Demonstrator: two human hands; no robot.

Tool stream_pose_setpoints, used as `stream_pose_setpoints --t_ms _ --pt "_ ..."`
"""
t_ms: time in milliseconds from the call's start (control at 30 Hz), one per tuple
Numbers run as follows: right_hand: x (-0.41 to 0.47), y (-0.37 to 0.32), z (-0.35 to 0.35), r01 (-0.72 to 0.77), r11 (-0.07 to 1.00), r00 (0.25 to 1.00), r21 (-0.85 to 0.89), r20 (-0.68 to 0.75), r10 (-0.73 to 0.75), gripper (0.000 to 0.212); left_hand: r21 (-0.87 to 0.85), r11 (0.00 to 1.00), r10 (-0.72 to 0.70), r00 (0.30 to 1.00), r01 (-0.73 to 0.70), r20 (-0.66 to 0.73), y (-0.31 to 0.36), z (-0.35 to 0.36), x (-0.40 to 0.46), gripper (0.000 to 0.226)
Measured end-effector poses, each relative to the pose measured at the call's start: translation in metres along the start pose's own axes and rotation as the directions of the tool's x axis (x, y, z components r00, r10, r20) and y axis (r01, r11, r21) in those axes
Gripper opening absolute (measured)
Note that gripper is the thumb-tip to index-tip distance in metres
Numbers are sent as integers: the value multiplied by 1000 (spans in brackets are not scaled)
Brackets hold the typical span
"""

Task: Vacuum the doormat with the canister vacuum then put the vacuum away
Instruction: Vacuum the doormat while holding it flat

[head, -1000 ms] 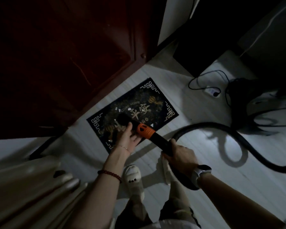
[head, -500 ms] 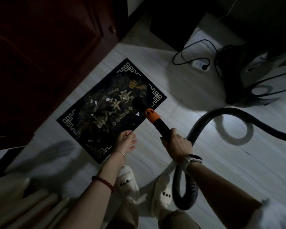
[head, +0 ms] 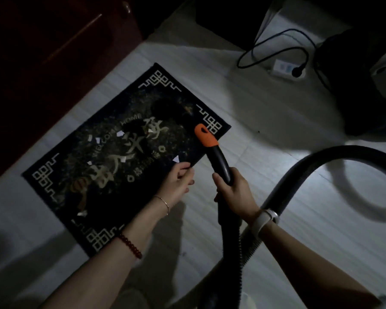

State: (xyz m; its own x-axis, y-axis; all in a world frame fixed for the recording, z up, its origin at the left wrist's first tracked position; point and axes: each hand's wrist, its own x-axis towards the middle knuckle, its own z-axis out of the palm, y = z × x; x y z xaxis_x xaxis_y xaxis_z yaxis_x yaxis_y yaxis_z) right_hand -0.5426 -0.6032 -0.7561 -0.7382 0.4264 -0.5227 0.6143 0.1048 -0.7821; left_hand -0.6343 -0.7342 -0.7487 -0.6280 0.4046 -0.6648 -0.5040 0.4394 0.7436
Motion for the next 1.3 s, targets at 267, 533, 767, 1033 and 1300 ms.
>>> stream_pose_setpoints --t_ms 267,533,767,1033,1300 --pt "54 -1 48 55 870 984 490 -175 37 26 312 944 45 981 -103 189 -46 -23 13 45" --pt "68 -23 74 -35 733 998 679 57 -5 19 203 976 -3 932 -76 363 -41 -49 -27 40" --pt "81 -57 81 -217 700 975 680 180 127 25 176 982 -13 916 -63 400 -56 -96 -80 33" --pt "45 -58 104 -94 820 994 564 4 112 24 426 895 57 980 -134 188 -33 -92 -61 43" --pt "41 -35 88 -305 775 952 554 181 245 27 212 969 21 890 -131 455 -68 -89 -39 17"
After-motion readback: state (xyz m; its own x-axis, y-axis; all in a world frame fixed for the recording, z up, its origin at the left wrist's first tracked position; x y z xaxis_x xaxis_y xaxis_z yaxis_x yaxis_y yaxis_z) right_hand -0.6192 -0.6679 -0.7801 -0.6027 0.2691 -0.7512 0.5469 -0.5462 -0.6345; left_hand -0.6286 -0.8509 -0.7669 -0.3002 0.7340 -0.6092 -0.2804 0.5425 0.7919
